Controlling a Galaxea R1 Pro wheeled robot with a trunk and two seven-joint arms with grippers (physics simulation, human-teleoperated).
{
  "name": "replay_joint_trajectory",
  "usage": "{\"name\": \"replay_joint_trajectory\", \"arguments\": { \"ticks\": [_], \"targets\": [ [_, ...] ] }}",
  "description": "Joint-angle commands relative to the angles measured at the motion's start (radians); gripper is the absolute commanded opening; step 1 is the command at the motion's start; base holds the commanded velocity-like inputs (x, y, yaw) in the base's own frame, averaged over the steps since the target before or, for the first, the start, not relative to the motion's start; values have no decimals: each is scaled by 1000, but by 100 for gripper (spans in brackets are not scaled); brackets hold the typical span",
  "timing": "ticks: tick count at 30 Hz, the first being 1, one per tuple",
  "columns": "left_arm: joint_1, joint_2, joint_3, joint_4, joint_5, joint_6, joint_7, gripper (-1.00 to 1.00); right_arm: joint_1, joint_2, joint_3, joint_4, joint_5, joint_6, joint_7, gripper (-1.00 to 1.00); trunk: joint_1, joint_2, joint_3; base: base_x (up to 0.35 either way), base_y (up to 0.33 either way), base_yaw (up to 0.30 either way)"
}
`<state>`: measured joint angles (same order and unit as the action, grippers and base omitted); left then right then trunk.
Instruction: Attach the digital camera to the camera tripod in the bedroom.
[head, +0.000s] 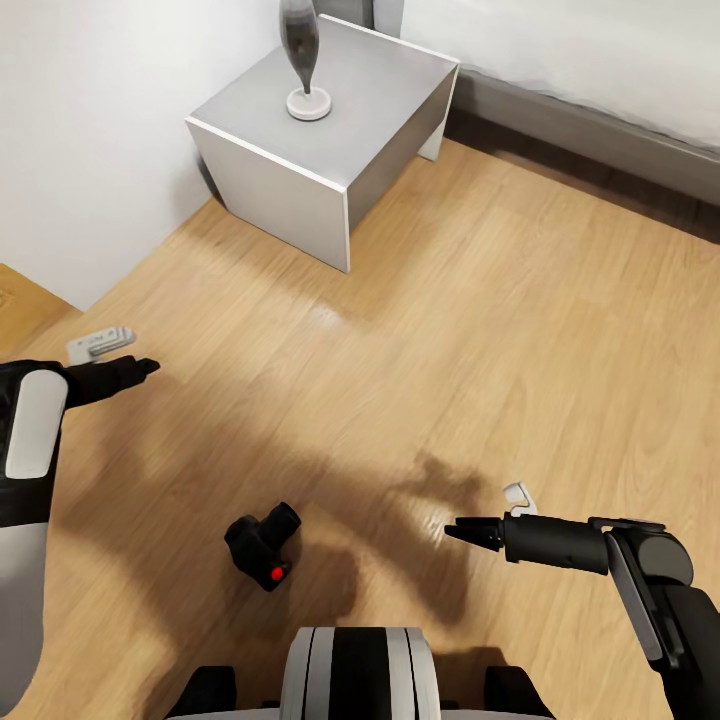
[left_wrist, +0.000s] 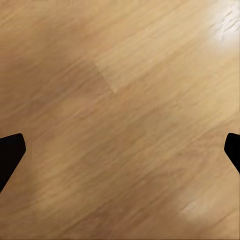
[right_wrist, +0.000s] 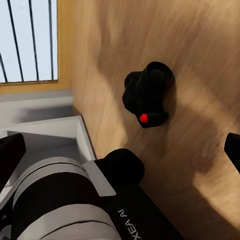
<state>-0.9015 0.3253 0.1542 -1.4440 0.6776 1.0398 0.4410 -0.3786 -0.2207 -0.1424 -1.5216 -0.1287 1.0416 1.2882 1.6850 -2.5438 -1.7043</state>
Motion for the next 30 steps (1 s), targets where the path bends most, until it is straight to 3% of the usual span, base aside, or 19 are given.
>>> {"name": "replay_joint_trajectory", "arguments": {
  "ticks": [1, 5, 8, 9, 10, 12, 16, 22, 27, 28, 30],
  "targets": [
    [0, 1, 0, -1, 7, 3, 9, 100, 0, 0, 0, 0, -1, 6, 2, 100, 0, 0, -1, 0, 0, 0],
    [-1, 12, -1, 1, 1, 4, 4, 100, 0, -1, -1, 0, -2, 6, 2, 100, 0, 0, -1, 0, 0, 0],
    [-1, 37, -2, 2, 2, 5, -8, 100, 0, -2, -2, 0, -3, 6, 2, 100, 0, 0, -1, 0, 0, 0],
    [-1, 60, -2, 3, 3, 6, -24, 100, 0, -3, -2, 0, -3, 6, 2, 100, 0, 0, -1, 0, 0, 0],
    [0, 118, -21, 5, 0, 7, -87, 100, 0, -3, -2, 0, -3, 6, 2, 100, 0, 0, -1, 0, 0, 0],
    [1, 141, -52, 7, -3, 5, -135, 100, 0, -3, -2, 0, -4, 6, 2, 100, 0, 0, -1, 0, 0, 0],
    [1, 153, -90, 19, -2, 4, -179, 100, 0, -3, -2, 0, -4, 6, 2, 100, 0, 0, -1, 0, 0, 0],
    [1, 171, -112, 80, 2, 2, -229, 100, 0, -3, -2, 0, -4, 6, 2, 100, 0, 0, -1, 0, 0, 0],
    [1, 192, -125, 108, 9, -12, -443, 100, 0, -3, -2, 0, -4, 6, 2, 100, 0, 0, -1, 0, 0, 0],
    [1, 198, -126, 113, 8, -24, -567, 100, 0, -3, -2, 0, -4, 6, 2, 100, 0, 0, -1, 0, 0, 0],
    [1, 206, -128, 117, 3, -45, -709, 100, 0, -3, -2, 0, -5, 6, 2, 100, 0, 0, -1, 0, 0, 0]
  ]
}}
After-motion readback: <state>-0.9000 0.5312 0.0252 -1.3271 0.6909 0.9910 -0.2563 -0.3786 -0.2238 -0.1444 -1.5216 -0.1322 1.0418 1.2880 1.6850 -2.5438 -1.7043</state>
